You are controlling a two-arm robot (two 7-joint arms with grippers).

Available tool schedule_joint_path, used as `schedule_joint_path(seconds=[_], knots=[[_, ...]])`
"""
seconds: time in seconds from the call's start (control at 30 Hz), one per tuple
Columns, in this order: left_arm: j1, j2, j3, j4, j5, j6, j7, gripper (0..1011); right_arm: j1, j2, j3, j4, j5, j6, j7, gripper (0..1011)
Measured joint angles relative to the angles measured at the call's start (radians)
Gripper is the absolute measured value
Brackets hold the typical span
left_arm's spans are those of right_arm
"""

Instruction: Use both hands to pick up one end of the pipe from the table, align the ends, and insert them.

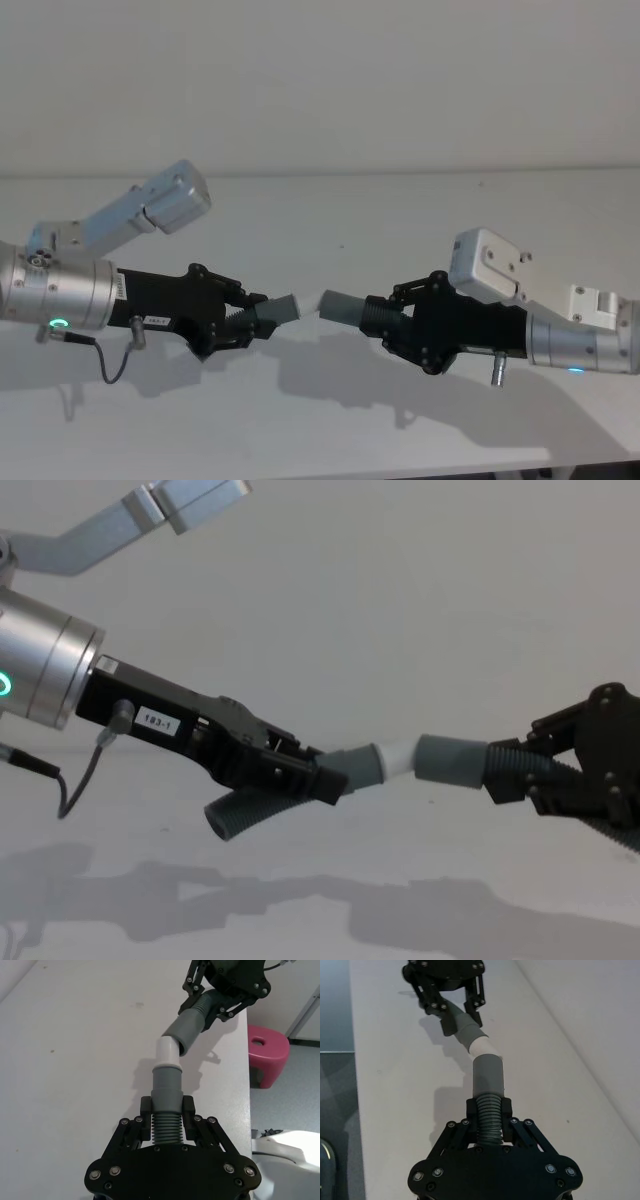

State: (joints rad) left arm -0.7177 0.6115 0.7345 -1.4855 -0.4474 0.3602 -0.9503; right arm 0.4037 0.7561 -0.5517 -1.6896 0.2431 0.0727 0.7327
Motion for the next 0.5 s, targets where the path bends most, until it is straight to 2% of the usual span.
schedule_joint_path(seconds=[0.5], knots=[[-0.037, 0.006, 0.029, 0.02, 0.007, -0.017, -0.038, 329, 0.057, 0.027, -0.046, -0.002, -0.017, -0.015, 0.099, 236]])
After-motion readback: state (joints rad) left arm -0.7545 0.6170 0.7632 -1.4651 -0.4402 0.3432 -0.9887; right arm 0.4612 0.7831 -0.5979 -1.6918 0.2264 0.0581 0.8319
